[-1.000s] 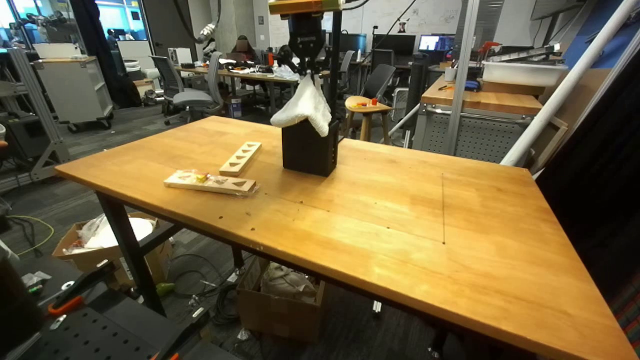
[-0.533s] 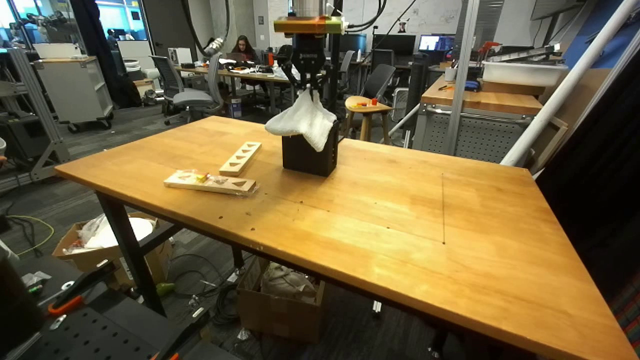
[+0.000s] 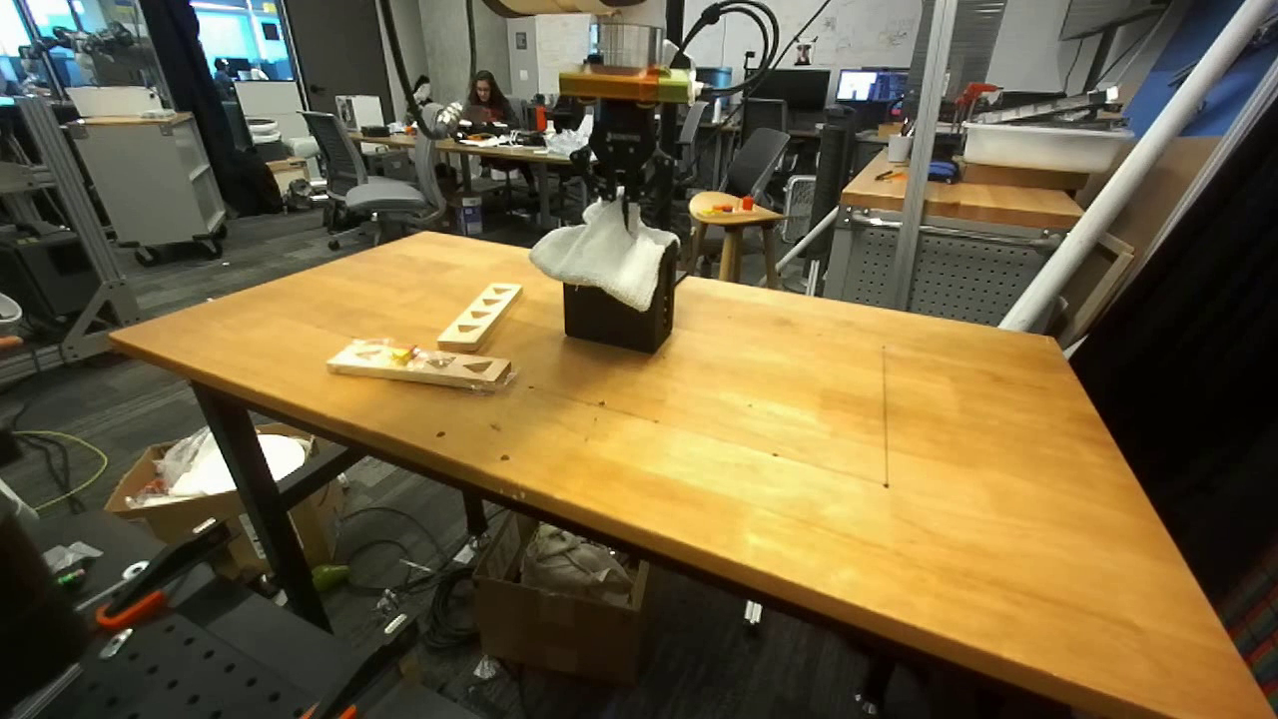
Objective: Put the towel inside the black basket
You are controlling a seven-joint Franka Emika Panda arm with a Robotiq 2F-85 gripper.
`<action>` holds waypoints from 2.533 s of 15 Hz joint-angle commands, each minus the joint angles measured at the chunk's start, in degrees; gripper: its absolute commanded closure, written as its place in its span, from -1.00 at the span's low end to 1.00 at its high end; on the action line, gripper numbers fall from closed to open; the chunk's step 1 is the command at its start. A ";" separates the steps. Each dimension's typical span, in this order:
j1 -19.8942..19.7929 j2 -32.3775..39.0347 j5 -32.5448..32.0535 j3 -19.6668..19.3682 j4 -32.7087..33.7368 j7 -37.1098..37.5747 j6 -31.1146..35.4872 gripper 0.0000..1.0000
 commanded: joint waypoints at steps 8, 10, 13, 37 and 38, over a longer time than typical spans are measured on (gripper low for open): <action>-3.04 5.96 4.92 1.28 3.66 -5.54 -0.47 0.94; -3.49 6.95 5.62 1.45 4.39 -6.74 -1.27 0.94; -4.02 8.13 6.53 1.64 6.00 -8.29 -2.57 0.94; -4.18 9.18 6.54 1.20 9.82 -9.67 -5.49 -0.35; -4.18 9.13 6.51 1.20 9.77 -9.69 -5.35 -0.36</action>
